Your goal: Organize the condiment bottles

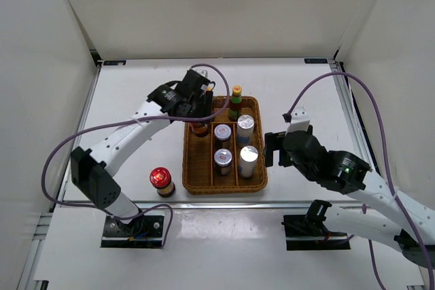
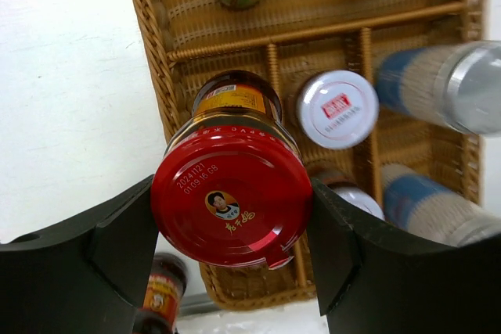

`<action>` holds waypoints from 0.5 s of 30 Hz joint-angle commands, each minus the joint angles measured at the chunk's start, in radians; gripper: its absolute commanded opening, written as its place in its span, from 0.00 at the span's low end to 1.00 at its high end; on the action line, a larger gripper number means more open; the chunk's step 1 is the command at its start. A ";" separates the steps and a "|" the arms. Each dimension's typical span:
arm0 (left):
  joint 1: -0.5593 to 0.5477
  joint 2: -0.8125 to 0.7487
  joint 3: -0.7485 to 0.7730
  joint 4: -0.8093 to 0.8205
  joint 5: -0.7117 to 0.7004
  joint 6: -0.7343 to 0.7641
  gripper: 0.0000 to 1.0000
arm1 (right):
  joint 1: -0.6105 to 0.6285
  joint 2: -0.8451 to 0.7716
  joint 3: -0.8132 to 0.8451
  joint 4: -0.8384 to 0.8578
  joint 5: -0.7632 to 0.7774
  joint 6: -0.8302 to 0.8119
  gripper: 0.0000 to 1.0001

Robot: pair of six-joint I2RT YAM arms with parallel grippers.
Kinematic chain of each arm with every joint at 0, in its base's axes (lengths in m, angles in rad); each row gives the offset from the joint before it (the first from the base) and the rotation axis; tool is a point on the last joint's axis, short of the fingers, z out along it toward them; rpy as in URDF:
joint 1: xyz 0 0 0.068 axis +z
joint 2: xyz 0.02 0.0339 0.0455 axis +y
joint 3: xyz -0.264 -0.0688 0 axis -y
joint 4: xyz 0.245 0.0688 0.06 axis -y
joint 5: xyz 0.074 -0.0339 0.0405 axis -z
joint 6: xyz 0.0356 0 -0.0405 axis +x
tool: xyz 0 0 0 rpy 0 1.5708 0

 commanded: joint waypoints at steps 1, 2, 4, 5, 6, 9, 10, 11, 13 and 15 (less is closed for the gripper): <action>0.005 -0.016 -0.013 0.112 -0.072 -0.003 0.11 | 0.003 -0.036 0.023 -0.011 0.019 0.001 0.98; 0.005 -0.007 -0.024 0.113 -0.072 -0.003 0.11 | 0.003 -0.045 0.023 -0.012 0.028 0.001 0.98; 0.005 0.013 -0.056 0.125 -0.072 -0.015 0.11 | 0.003 -0.045 0.013 -0.021 0.028 0.001 0.98; 0.005 0.022 -0.067 0.152 -0.072 -0.024 0.11 | 0.003 -0.045 0.013 -0.021 0.028 0.001 0.98; 0.005 0.039 -0.088 0.163 -0.072 -0.024 0.11 | 0.003 -0.045 0.013 -0.021 0.028 0.001 0.98; 0.005 0.091 -0.099 0.172 -0.063 -0.024 0.11 | 0.003 -0.045 0.013 -0.021 0.028 0.001 0.98; 0.005 0.105 -0.099 0.172 -0.063 -0.024 0.13 | 0.003 -0.045 0.013 -0.021 0.028 0.001 0.98; 0.005 0.128 -0.099 0.172 -0.063 -0.024 0.16 | 0.003 -0.034 0.013 -0.021 0.028 0.001 0.98; 0.005 0.137 -0.099 0.172 -0.063 -0.024 0.50 | 0.003 -0.034 0.013 -0.021 0.028 0.001 0.98; 0.005 0.149 -0.099 0.172 -0.063 -0.024 0.76 | 0.003 -0.034 0.013 -0.021 0.028 0.001 0.98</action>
